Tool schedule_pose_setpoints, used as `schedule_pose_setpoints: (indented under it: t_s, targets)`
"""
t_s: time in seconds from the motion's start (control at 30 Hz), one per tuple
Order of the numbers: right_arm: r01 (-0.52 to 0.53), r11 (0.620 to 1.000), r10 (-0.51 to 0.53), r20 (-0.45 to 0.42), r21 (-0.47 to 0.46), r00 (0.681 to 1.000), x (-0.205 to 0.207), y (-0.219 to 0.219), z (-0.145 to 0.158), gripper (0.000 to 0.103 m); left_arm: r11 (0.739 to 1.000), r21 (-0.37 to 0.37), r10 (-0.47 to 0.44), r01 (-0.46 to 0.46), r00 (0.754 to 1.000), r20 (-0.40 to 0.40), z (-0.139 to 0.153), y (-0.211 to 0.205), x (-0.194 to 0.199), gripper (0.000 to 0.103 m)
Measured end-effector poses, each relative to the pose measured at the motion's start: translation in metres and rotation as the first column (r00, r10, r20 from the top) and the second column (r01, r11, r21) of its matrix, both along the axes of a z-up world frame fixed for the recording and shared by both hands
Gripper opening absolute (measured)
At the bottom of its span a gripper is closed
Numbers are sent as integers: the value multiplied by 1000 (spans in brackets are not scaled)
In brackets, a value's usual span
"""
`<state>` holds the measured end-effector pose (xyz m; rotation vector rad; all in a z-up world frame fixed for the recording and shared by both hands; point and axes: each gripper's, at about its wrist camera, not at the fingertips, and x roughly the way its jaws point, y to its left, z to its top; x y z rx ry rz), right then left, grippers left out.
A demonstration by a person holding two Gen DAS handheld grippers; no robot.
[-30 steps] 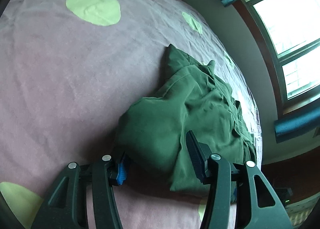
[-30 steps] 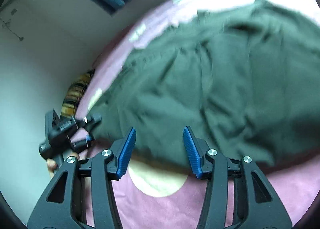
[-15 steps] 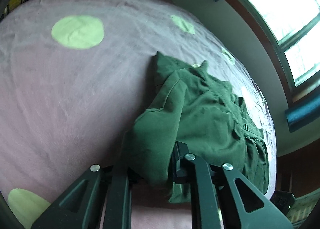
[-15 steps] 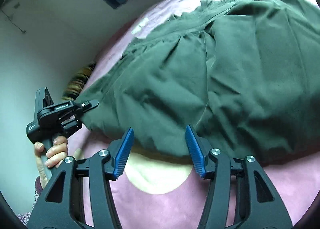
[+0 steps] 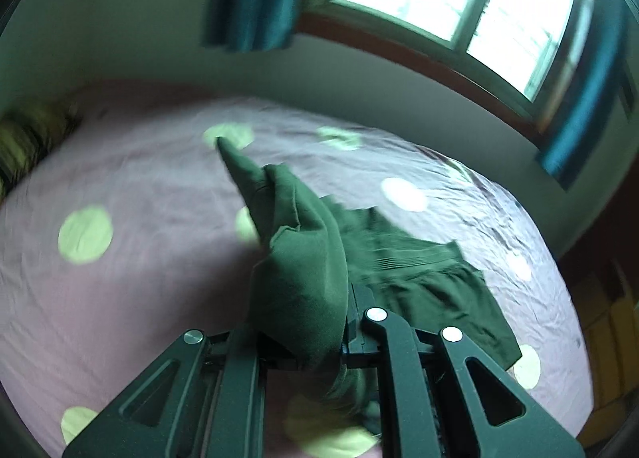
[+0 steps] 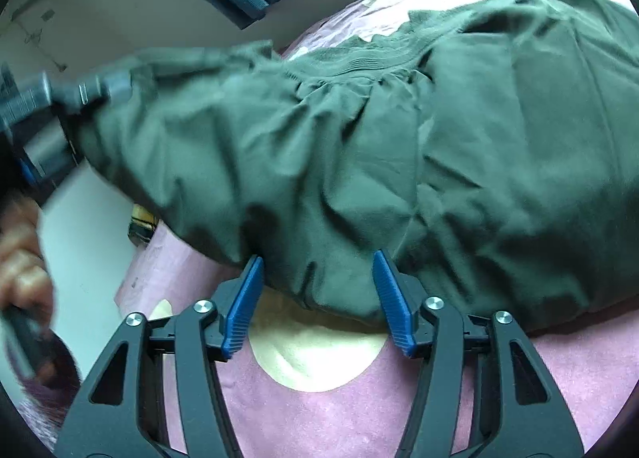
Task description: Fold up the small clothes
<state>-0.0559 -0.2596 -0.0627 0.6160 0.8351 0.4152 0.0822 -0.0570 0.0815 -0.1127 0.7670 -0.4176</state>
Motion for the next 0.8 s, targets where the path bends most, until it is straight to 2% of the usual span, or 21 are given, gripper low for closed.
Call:
schedule_pose_setpoints:
  t_s: [0.1,0.2,0.27,0.33,0.43,0.6,0.67,0.8]
  targets:
    - [-13,1000,13,0,26,1000,-4,-6,1,58,996,51,-76,74,996,45,11,-44,-14,12]
    - [-1,988,5,-27,153,1000,-15,-31,-3,58,981,123,-164,152,981,101,16,-88,-32,12]
    - [25,981,-16,-50,194,999,-27,-52,-6,58,968,161,-211,191,971,115,14,-112,-45,12]
    - [41,976,-30,-55,212,998,-40,-73,-5,58,954,191,-256,233,961,107,5,-139,-53,12]
    - [77,981,-67,-59,181,996,-63,-105,-2,58,930,235,-308,281,947,88,-13,-175,-64,12]
    - [169,970,-154,-99,176,983,-98,-162,-10,58,892,284,-375,353,927,23,-56,-222,-79,12]
    - [198,962,-182,-99,186,978,-109,-175,-12,58,882,292,-385,369,923,-1,-70,-230,-84,12]
    - [231,950,-216,-92,211,972,-121,-195,-12,58,860,364,-390,359,921,14,-98,-248,-94,12]
